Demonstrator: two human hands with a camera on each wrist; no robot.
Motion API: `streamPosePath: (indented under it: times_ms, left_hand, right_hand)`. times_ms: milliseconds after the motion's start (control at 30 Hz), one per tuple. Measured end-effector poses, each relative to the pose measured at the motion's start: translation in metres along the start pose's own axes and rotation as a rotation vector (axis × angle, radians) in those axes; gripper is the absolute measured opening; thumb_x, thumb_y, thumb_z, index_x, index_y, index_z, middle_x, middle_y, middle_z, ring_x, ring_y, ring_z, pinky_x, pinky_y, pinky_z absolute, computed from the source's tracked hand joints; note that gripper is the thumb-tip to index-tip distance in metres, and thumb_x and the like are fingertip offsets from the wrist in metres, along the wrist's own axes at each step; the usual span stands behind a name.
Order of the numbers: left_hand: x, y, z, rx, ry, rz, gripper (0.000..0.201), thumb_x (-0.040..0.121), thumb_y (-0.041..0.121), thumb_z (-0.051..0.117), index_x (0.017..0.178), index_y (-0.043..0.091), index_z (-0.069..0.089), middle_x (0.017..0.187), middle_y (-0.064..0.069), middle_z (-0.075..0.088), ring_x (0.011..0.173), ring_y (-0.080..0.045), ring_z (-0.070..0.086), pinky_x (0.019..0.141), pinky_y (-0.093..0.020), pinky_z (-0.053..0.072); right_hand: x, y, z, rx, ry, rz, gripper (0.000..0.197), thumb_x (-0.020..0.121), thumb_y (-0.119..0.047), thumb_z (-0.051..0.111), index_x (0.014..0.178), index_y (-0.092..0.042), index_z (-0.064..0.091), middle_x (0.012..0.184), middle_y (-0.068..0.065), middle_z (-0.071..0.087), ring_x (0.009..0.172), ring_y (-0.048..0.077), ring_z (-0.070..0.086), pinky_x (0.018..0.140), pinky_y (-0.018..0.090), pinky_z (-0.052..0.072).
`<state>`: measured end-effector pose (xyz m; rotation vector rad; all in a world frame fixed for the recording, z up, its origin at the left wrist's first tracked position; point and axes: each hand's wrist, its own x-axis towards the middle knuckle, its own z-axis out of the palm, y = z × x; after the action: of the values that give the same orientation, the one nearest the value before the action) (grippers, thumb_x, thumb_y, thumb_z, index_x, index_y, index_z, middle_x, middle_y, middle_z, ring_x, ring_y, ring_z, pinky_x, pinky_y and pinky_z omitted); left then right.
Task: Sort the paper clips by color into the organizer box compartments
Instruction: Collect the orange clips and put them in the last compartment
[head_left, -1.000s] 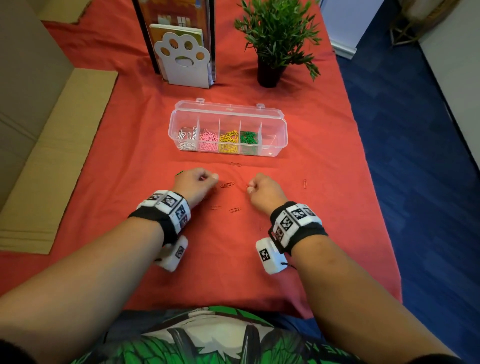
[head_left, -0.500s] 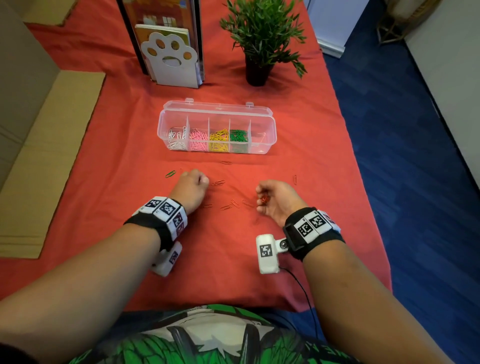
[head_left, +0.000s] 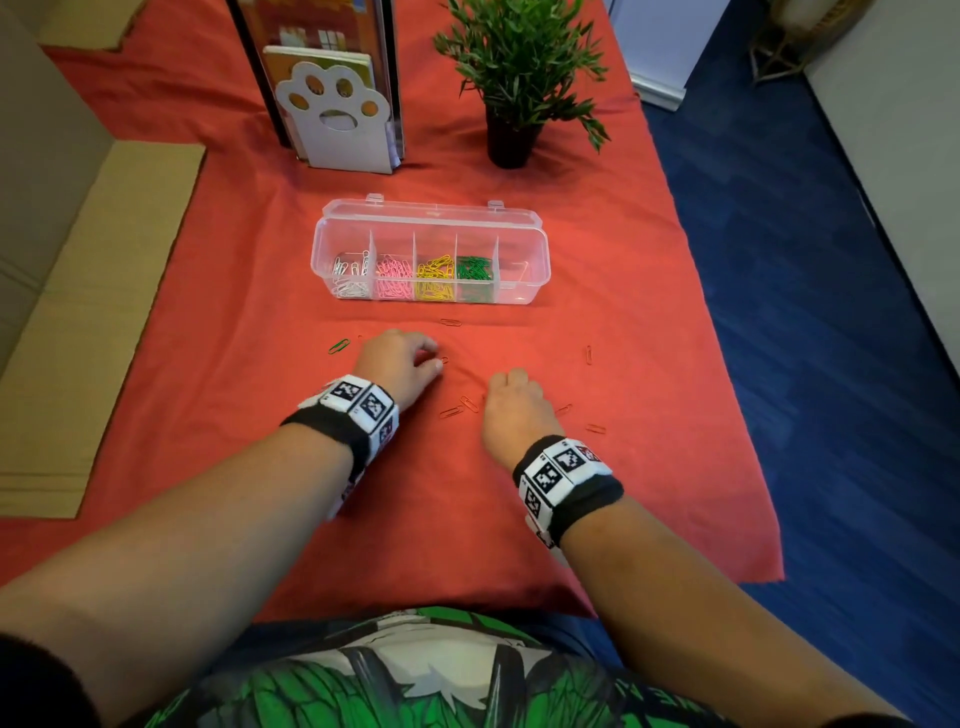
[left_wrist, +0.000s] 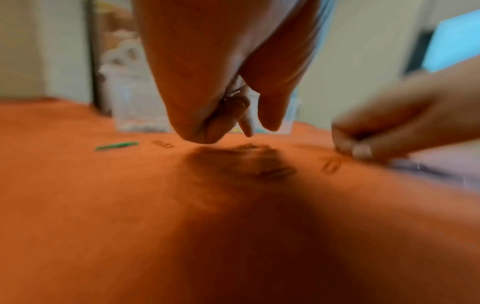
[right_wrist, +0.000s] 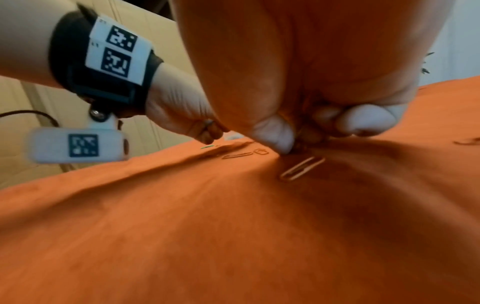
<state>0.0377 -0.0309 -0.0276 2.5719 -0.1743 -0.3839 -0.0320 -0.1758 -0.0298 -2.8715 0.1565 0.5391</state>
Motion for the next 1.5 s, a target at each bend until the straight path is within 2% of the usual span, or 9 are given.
streamPosePath:
  times_ms: [133, 267, 433, 633, 767, 900, 1067, 1400, 1500]
  left_hand:
    - [-0.003, -0.002, 0.007, 0.098, -0.008, 0.070, 0.017, 0.084, 0.020, 0.061, 0.097, 0.010, 0.066, 0.103, -0.016, 0.056, 0.095, -0.034, 0.057, 0.084, -0.034, 0.043]
    - [-0.006, -0.005, 0.005, 0.024, -0.040, 0.051, 0.019, 0.090, 0.018, 0.052, 0.094, 0.003, 0.063, 0.098, -0.020, 0.060, 0.092, -0.034, 0.057, 0.082, -0.037, 0.041]
    - [-0.016, -0.003, -0.009, -0.882, -0.256, -0.367, 0.020, 0.090, 0.016, 0.045, 0.071, 0.019, 0.051, 0.063, -0.001, 0.043, 0.053, -0.015, 0.039, 0.040, -0.017, 0.032]
    - [-0.025, -0.014, -0.028, -1.481, -0.367, -0.561, 0.022, 0.072, 0.024, 0.041, 0.070, 0.012, 0.059, 0.061, -0.003, 0.063, 0.051, -0.013, 0.056, 0.052, -0.020, 0.048]
    - [-0.024, -0.016, -0.013, -0.785, -0.174, -0.449, 0.030, 0.088, 0.036, 0.054, 0.063, 0.019, 0.052, 0.051, 0.004, 0.045, 0.039, -0.008, 0.038, 0.043, -0.018, 0.031]
    - [-0.033, -0.028, -0.003, -0.015, -0.101, -0.035, 0.016, 0.074, 0.031, 0.073, 0.083, 0.021, 0.064, 0.071, 0.002, 0.050, 0.066, -0.018, 0.051, 0.064, -0.025, 0.036]
    - [-0.038, -0.029, 0.010, 0.060, -0.070, 0.082, 0.015, 0.082, 0.022, 0.065, 0.084, 0.008, 0.060, 0.087, -0.011, 0.050, 0.085, -0.031, 0.056, 0.077, -0.035, 0.042]
    - [-0.040, -0.025, 0.010, 0.241, -0.110, 0.122, 0.027, 0.086, 0.028, 0.060, 0.101, 0.007, 0.054, 0.104, -0.013, 0.054, 0.100, -0.031, 0.054, 0.086, -0.038, 0.042]
    - [-0.041, -0.021, 0.015, 0.333, -0.160, 0.108, 0.027, 0.089, 0.027, 0.054, 0.102, 0.004, 0.053, 0.105, -0.016, 0.055, 0.102, -0.034, 0.055, 0.087, -0.041, 0.043]
  right_hand:
    - [0.009, 0.004, -0.010, 0.255, -0.135, 0.036, 0.018, 0.091, -0.010, 0.042, 0.108, -0.007, 0.049, 0.117, 0.017, 0.052, 0.109, 0.034, 0.052, 0.093, 0.035, 0.043]
    - [0.015, 0.011, -0.019, 0.903, -0.204, 0.134, 0.019, 0.091, -0.006, 0.045, 0.082, -0.023, 0.050, 0.073, -0.003, 0.048, 0.062, 0.014, 0.047, 0.053, 0.024, 0.042]
    - [0.013, 0.015, -0.029, 1.642, -0.314, 0.278, 0.021, 0.094, -0.007, 0.038, 0.080, -0.014, 0.053, 0.067, 0.001, 0.043, 0.055, 0.012, 0.044, 0.042, 0.018, 0.040]
    - [0.023, 0.001, -0.013, 0.782, -0.196, 0.202, 0.013, 0.082, -0.025, 0.059, 0.074, -0.021, 0.049, 0.069, -0.003, 0.053, 0.062, 0.015, 0.048, 0.055, 0.026, 0.039]
    - [0.015, -0.009, 0.001, 0.334, -0.066, 0.065, 0.037, 0.081, -0.034, 0.060, 0.107, -0.012, 0.049, 0.115, 0.013, 0.053, 0.107, 0.030, 0.051, 0.096, 0.034, 0.041]
    - [0.003, -0.021, 0.014, 0.169, 0.017, -0.042, 0.041, 0.086, -0.032, 0.056, 0.117, -0.011, 0.040, 0.123, 0.015, 0.043, 0.114, 0.035, 0.043, 0.097, 0.042, 0.039]
    - [-0.006, -0.030, 0.021, 0.029, 0.116, -0.119, 0.019, 0.093, -0.018, 0.040, 0.110, -0.012, 0.045, 0.118, 0.013, 0.044, 0.109, 0.033, 0.045, 0.081, 0.042, 0.046]
    - [0.011, 0.011, -0.011, 0.154, -0.072, -0.061, 0.024, 0.092, -0.008, 0.038, 0.113, 0.000, 0.047, 0.119, 0.021, 0.048, 0.111, 0.035, 0.049, 0.093, 0.037, 0.039]
    - [0.017, 0.016, -0.025, 0.609, -0.114, 0.090, 0.009, 0.088, -0.011, 0.044, 0.088, -0.011, 0.053, 0.086, 0.012, 0.061, 0.076, 0.026, 0.057, 0.067, 0.031, 0.044]
